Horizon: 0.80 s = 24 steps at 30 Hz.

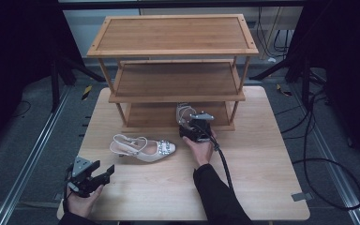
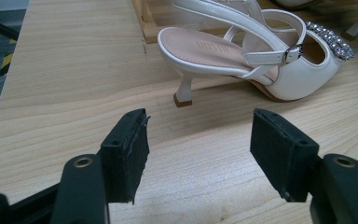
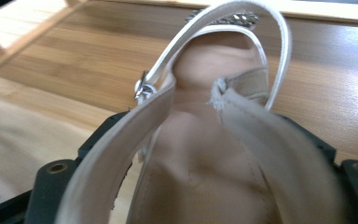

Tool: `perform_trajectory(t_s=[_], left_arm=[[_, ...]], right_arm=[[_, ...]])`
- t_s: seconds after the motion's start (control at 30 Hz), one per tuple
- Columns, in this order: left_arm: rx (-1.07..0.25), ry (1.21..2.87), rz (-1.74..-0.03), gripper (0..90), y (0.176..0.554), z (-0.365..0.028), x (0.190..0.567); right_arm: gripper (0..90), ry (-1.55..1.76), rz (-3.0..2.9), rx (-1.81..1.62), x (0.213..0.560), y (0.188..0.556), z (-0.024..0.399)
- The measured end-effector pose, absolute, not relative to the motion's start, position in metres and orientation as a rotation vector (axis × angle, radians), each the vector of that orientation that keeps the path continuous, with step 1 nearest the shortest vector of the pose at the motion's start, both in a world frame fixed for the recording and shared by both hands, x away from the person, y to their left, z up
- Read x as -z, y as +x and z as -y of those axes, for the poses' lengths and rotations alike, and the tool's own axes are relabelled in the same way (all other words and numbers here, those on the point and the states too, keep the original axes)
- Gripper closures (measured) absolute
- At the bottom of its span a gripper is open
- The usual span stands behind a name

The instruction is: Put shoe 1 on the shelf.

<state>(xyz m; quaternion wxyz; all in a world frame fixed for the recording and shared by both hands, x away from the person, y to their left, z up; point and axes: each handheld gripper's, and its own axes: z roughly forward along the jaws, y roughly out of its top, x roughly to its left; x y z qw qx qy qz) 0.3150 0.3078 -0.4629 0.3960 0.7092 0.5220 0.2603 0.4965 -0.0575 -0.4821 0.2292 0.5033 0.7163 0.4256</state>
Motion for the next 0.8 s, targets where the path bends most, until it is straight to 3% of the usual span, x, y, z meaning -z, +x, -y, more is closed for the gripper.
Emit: perform_trajectory(t_s=[0.07,0.13,0.37,0.67,0.8], left_arm=[[-0.660,1.799,-1.319,35.7,0.315,-0.307,0.463],[-0.661,1.801,-1.320,35.6,0.315,-0.307,0.463],[-0.658,1.804,-1.320,35.6,0.315,-0.306,0.463],[-0.659,1.811,-1.321,35.9,0.315,-0.305,0.464],[-0.656,1.817,-1.320,36.0,0.315,-0.305,0.464]], right_arm=[[21.8,1.366,-1.989,-1.171,0.479,0.492,0.059],[25.7,1.288,-1.942,-1.181,0.474,0.484,0.064],[19.8,1.262,-1.962,-1.214,0.458,0.464,0.077],[28.9,1.274,-2.016,-1.186,0.474,0.441,0.089],[38.8,1.278,-2.083,-1.156,0.487,0.440,0.085]])
